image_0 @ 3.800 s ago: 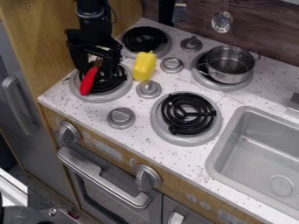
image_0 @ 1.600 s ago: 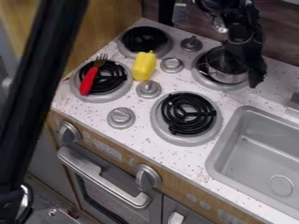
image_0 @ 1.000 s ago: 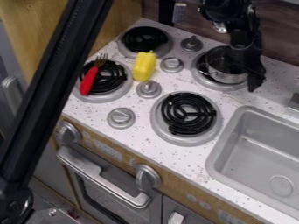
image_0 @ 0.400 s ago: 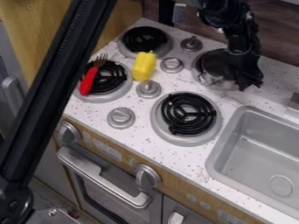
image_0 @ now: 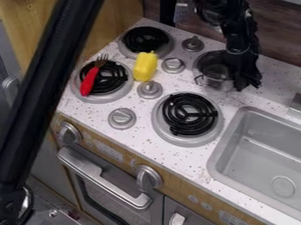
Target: Take the silver pot from the upper right burner and move it on the lower right burner
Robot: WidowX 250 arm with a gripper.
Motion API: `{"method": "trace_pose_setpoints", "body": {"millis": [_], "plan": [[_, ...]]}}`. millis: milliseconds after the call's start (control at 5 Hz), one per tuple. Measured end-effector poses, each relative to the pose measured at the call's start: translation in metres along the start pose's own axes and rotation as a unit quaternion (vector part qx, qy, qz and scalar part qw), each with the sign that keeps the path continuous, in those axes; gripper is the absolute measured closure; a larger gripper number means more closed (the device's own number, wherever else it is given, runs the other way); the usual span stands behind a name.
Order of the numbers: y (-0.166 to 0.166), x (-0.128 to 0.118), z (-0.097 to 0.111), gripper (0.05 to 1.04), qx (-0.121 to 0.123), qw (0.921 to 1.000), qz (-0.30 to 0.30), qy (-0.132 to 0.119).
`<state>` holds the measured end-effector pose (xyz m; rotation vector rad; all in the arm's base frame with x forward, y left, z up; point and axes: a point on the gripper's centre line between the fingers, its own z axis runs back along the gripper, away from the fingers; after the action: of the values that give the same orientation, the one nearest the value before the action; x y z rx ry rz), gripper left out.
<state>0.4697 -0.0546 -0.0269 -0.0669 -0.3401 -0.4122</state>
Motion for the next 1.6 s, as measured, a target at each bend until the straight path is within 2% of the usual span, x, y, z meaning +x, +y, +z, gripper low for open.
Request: {"method": "trace_pose_setpoints", "body": {"millis": [200, 400, 600, 800, 1200, 1400, 1600], "plan": [[-0.005, -0.020, 0.024, 1.014, 0.010, 0.9998, -0.004, 0.015], [-0.018, -0.041, 0.055, 1.016, 0.016, 0.9998, 0.007, 0.008], [-0.027, -0.064, 0.058, 1.016, 0.011, 0.9995, 0.021, 0.020], [-0.038, -0.091, 0.047, 1.016, -0.006, 0.9979, 0.043, 0.049], [-0.045, -0.104, 0.032, 1.016, -0.017, 0.9960, 0.049, 0.072], [-0.045, -0.100, 0.028, 0.991, -0.018, 0.9957, 0.059, 0.069], [-0.048, -0.109, 0.021, 0.819, -0.026, 0.9933, 0.066, 0.091]]}}
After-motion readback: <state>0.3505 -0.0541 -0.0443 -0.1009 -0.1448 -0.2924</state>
